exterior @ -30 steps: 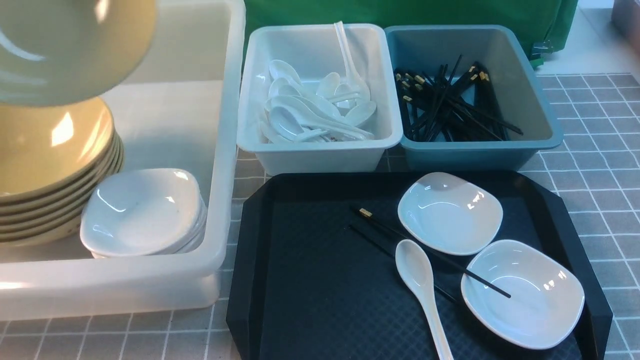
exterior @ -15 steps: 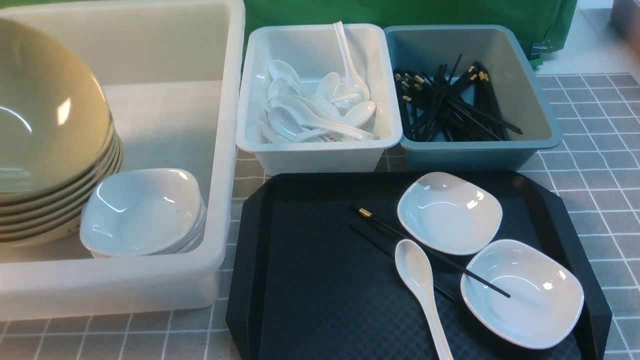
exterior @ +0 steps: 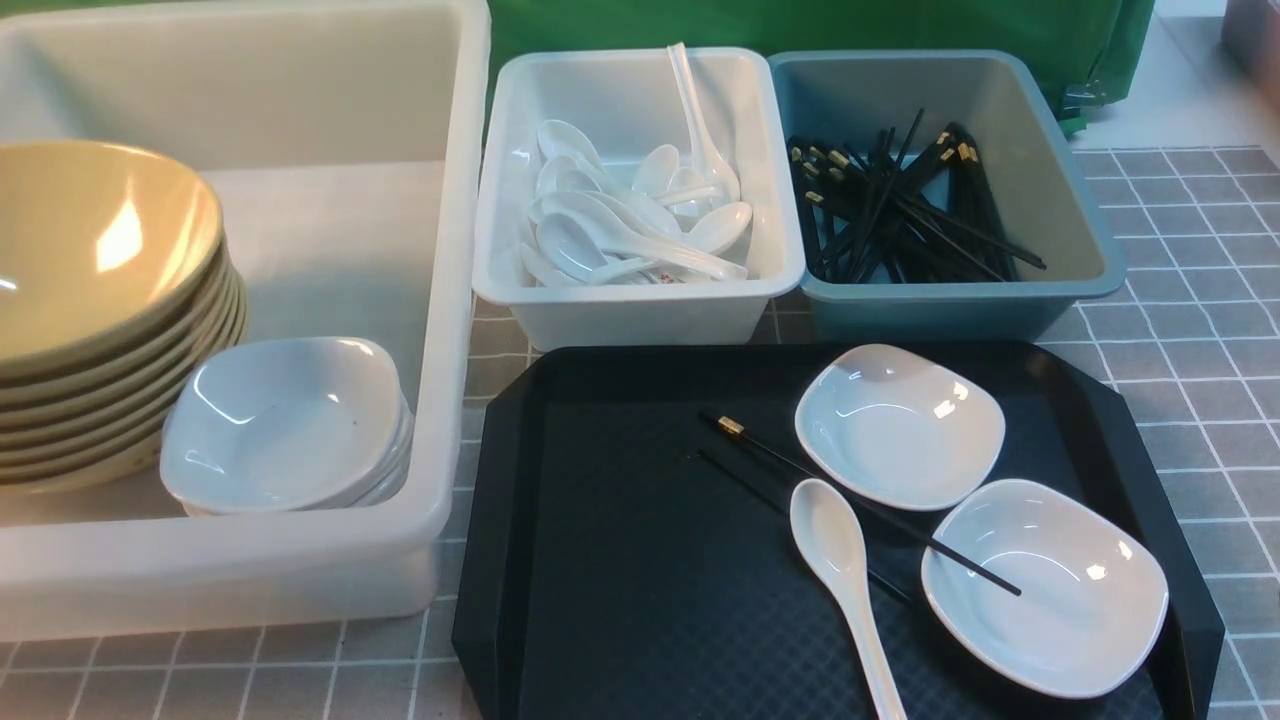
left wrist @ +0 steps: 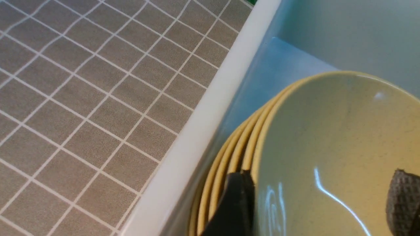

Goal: On grey table put chopsticks spoon bowls plates into blue grey white boxes.
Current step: 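Place the tan bowl onto the bowl stack in the left bin with the left gripper, then reach down and grasp the white spoon resting in the bowl with the right gripper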

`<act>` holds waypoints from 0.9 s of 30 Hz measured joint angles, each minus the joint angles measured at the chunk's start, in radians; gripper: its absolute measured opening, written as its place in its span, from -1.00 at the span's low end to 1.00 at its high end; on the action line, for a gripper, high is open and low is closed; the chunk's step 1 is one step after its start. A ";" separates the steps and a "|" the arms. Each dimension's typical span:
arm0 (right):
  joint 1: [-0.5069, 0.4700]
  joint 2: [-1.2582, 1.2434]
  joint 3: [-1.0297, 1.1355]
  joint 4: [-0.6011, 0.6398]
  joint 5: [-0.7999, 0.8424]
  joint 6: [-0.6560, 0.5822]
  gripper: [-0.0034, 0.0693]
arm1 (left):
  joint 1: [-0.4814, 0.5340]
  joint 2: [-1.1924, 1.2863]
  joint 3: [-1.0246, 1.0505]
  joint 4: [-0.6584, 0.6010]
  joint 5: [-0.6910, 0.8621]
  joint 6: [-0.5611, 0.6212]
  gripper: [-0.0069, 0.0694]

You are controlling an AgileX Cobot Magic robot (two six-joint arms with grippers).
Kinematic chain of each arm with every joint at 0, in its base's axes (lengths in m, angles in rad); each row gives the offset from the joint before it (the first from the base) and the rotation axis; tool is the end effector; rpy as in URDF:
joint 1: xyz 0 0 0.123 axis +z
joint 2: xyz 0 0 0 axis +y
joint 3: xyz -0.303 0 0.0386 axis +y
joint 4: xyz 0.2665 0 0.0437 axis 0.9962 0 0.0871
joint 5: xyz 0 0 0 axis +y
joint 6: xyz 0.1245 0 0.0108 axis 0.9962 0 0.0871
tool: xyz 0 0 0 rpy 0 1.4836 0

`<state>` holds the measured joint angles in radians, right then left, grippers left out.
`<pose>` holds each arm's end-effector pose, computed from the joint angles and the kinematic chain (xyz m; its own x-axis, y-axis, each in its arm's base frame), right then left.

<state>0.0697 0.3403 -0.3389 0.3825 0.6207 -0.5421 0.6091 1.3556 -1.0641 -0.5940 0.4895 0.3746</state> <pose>0.0987 0.0341 0.2453 -0.4082 -0.2476 -0.8787 -0.3585 0.9287 -0.0951 0.2968 0.1669 0.3224 -0.4092 -0.4763 -0.7783 -0.4486 0.8478 -0.2829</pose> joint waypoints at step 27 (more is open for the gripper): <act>0.153 0.402 -0.097 0.038 -0.004 0.181 -0.39 | -0.692 -0.531 -0.001 0.172 0.208 0.221 -0.83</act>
<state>0.2226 0.7421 -0.4359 0.4201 0.6170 -0.3612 -0.0826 0.8244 -1.0653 -0.4222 0.6979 0.5960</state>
